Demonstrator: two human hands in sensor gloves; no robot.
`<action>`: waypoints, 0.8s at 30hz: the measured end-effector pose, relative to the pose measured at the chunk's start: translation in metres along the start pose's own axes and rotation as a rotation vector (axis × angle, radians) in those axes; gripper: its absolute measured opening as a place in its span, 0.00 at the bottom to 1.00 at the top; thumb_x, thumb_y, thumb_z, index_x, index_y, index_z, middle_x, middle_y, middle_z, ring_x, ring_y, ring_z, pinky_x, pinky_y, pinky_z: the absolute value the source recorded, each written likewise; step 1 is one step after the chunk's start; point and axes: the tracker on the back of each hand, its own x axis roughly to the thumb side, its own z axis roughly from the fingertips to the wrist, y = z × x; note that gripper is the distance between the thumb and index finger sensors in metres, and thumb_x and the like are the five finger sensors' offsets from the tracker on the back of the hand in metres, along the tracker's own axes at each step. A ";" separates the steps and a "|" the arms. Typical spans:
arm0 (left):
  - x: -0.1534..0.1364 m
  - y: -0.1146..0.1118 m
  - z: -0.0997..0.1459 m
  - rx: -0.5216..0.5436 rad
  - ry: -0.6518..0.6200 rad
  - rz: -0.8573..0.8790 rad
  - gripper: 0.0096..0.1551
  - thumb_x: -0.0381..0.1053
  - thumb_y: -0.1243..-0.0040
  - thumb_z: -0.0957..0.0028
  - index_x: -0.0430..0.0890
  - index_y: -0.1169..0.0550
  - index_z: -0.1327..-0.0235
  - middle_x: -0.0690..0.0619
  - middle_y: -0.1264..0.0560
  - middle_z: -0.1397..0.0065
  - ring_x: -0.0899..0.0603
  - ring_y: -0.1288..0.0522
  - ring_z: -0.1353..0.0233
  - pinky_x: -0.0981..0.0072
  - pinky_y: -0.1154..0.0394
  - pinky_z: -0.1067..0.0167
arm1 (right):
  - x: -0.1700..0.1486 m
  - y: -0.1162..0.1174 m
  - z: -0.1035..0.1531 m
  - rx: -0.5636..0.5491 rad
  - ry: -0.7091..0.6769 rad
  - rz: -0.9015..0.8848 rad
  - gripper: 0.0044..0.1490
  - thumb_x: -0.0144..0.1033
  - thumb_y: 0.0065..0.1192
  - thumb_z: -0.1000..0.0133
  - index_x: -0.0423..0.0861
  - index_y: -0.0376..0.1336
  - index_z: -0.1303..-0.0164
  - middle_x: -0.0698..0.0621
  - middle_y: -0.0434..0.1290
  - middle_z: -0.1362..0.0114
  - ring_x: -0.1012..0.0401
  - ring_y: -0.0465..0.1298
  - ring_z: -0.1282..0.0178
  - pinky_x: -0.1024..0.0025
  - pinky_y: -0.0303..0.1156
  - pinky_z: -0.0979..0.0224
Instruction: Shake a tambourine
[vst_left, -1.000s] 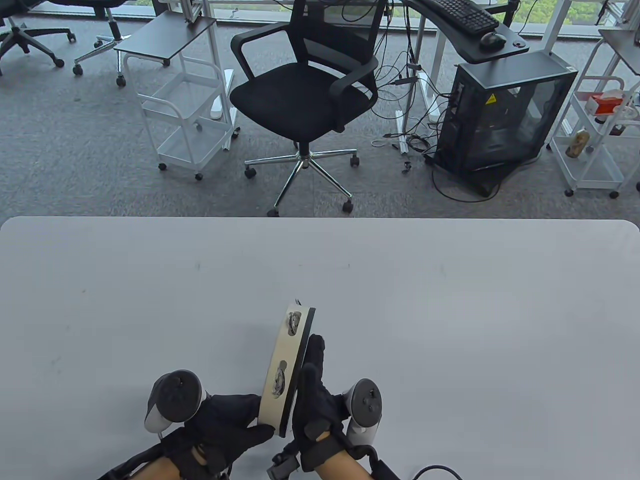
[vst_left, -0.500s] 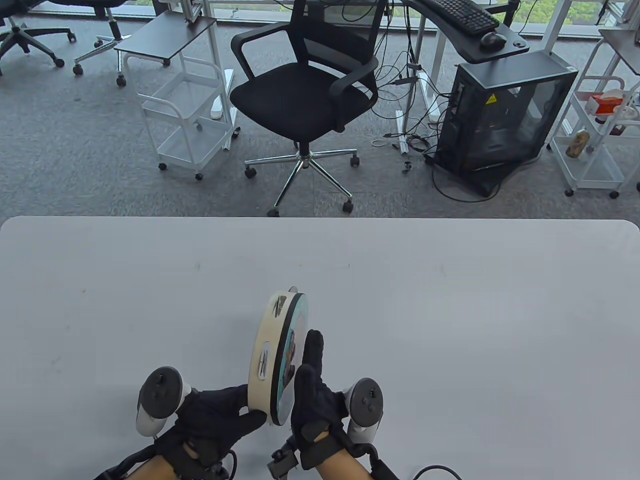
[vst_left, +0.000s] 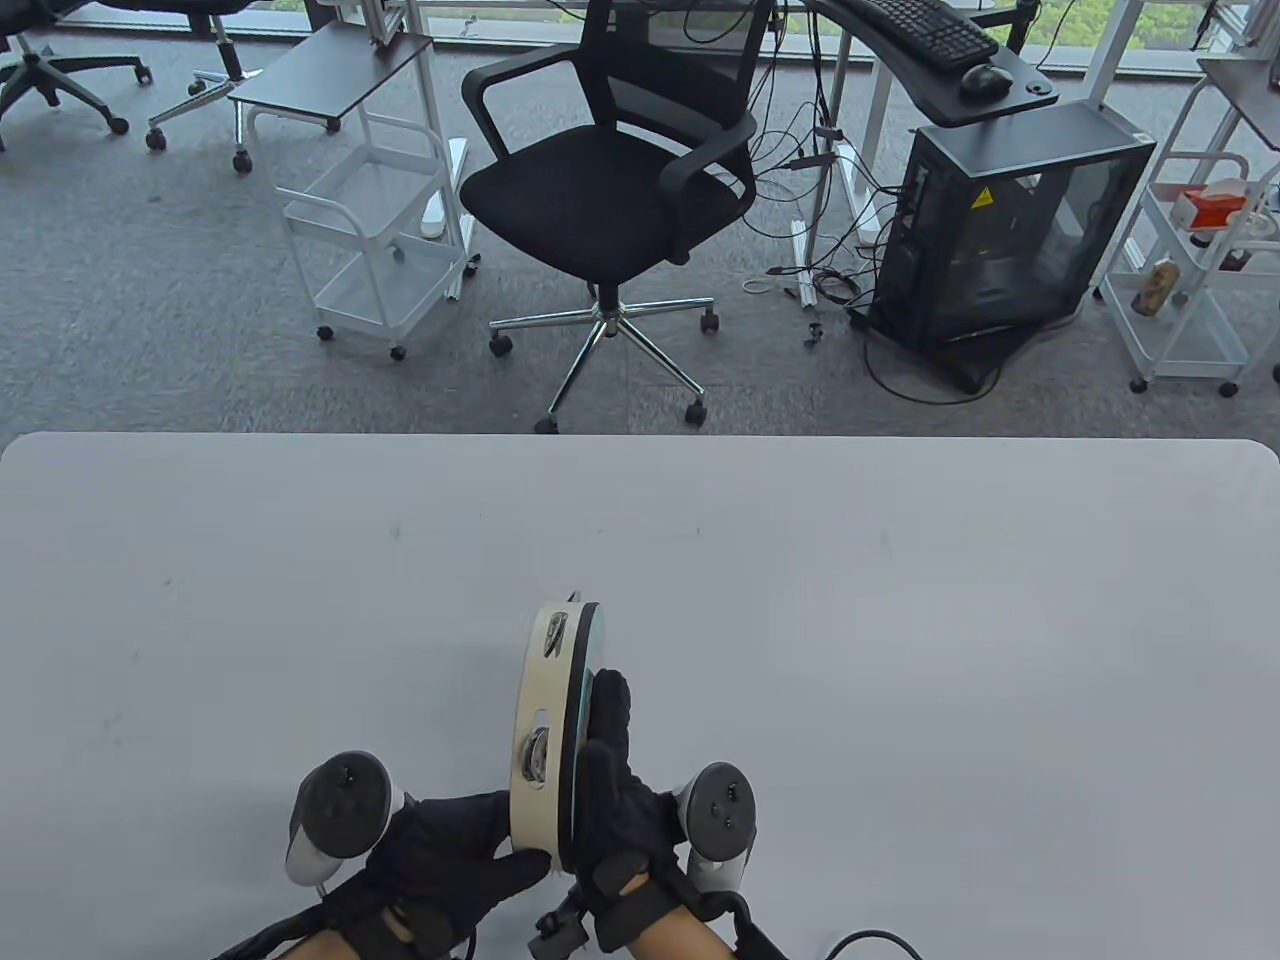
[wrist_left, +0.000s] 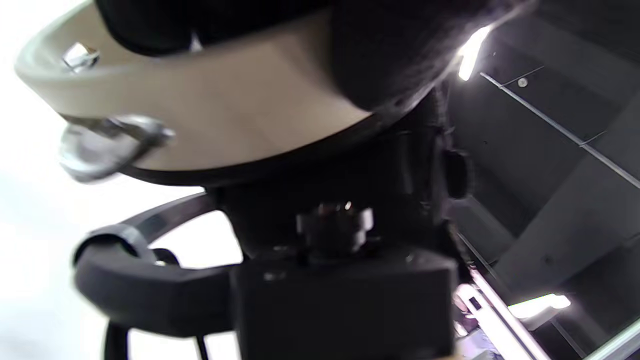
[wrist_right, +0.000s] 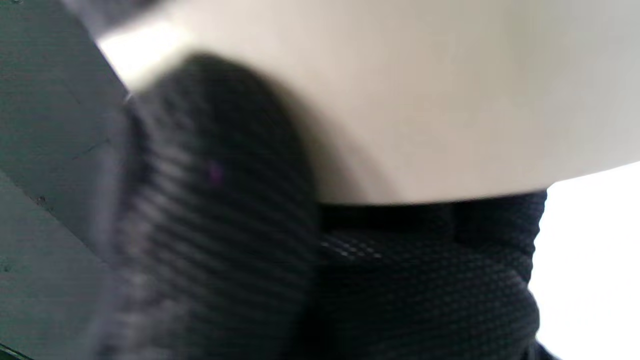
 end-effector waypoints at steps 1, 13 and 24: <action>0.000 0.001 0.001 -0.033 0.007 -0.035 0.26 0.50 0.32 0.47 0.54 0.24 0.34 0.54 0.18 0.33 0.40 0.19 0.34 0.34 0.31 0.34 | 0.000 -0.001 -0.001 -0.021 -0.006 0.009 0.62 0.73 0.24 0.43 0.36 0.18 0.25 0.27 0.17 0.25 0.27 0.20 0.29 0.21 0.28 0.39; -0.002 0.012 0.003 0.058 0.014 0.024 0.25 0.49 0.32 0.46 0.54 0.23 0.34 0.54 0.17 0.34 0.39 0.18 0.34 0.33 0.31 0.34 | 0.002 -0.005 -0.007 -0.007 -0.018 0.070 0.61 0.72 0.26 0.42 0.35 0.20 0.24 0.26 0.19 0.25 0.27 0.21 0.28 0.23 0.30 0.37; -0.011 0.037 0.015 0.297 0.041 0.100 0.25 0.50 0.33 0.46 0.54 0.24 0.34 0.54 0.18 0.33 0.39 0.19 0.33 0.33 0.32 0.34 | 0.005 -0.006 -0.007 -0.013 -0.038 0.061 0.61 0.72 0.27 0.42 0.35 0.20 0.24 0.26 0.19 0.25 0.27 0.21 0.28 0.23 0.30 0.37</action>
